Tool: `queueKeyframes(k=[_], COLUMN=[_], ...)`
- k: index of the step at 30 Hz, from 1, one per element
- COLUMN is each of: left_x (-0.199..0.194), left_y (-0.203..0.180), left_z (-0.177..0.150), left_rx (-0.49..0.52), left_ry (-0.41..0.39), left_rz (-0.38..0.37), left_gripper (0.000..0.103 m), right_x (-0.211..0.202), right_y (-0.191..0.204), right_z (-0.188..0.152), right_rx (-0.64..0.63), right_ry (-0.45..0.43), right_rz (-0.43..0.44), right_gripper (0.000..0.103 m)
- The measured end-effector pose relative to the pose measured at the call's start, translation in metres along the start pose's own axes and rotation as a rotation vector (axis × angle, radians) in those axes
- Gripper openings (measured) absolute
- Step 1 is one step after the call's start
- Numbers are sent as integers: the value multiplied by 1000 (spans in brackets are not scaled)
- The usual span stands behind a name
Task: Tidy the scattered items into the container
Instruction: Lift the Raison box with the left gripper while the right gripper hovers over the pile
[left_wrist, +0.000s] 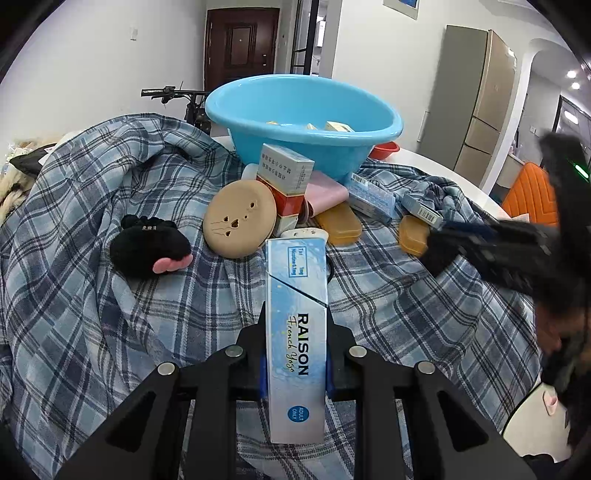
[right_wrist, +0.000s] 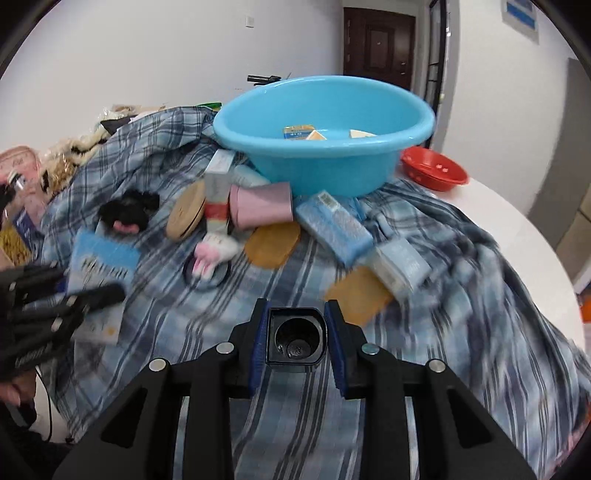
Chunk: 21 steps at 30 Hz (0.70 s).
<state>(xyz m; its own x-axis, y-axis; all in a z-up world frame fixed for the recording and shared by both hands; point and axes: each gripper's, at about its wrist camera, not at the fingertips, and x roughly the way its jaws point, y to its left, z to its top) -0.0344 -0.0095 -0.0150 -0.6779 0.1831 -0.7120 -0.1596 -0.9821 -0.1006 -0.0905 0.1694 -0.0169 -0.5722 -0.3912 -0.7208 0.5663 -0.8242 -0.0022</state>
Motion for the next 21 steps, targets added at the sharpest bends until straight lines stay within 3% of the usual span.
queueKeyframes(k=[7, 16, 21], left_x=[-1, -2, -5], left_y=[-7, -17, -17], left_z=[-10, -13, -9], left_rx=[-12, 7, 3], left_ry=[-3, -4, -17], left_rz=[23, 35, 41], left_gripper=[23, 23, 23], right_x=[-38, -31, -38], right_y=[14, 7, 6], right_z=[-36, -44, -40], right_rx=[66, 129, 133], right_ry=[-82, -64, -106], right_rz=[-103, -99, -101], right_gripper=[28, 28, 28])
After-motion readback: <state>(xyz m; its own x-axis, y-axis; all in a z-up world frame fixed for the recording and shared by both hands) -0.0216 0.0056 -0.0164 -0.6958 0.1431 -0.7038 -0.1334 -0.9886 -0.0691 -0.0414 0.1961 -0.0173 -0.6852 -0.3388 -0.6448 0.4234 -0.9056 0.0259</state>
